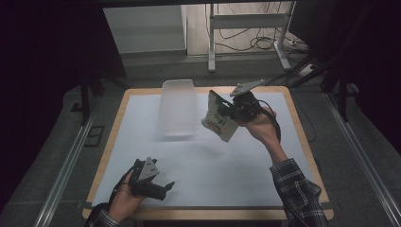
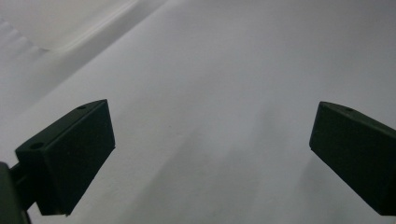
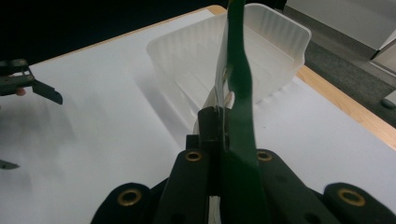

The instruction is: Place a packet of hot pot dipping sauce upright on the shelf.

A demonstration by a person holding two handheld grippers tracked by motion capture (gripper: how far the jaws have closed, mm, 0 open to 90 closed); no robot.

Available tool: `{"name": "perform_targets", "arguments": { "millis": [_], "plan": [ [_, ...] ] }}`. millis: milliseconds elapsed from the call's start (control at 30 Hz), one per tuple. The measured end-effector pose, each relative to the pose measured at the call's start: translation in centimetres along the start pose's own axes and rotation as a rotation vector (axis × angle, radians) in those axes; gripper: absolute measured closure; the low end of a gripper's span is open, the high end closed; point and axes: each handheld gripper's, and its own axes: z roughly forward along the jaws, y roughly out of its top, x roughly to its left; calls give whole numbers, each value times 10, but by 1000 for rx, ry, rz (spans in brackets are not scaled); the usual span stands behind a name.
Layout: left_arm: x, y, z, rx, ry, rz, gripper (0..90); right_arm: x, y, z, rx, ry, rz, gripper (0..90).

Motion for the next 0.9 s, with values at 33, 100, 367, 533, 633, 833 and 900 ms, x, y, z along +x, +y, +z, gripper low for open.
{"name": "perform_targets", "arguments": {
  "millis": [33,100,367,533,633,833,900],
  "plan": [
    [0,0,0,-1,0,0,1,-1,2,2,0,1,0,893],
    [0,0,-1,-4,-1,2,2,-3,5,6,4,5,-2,893],
    [-1,1,-1,-5,5,12,3,-11,19,23,21,-10,-9,893],
    [-1,0,0,1,11,20,5,-19,24,33,29,-4,-4,893],
    [-2,0,0,6,14,26,5,-23,29,40,43,-3,-12,893],
    [-2,0,1,18,17,33,5,-30,39,54,61,13,-35,893],
    [-2,0,1,18,16,34,5,-32,42,59,67,23,-38,893]
  ]
}}
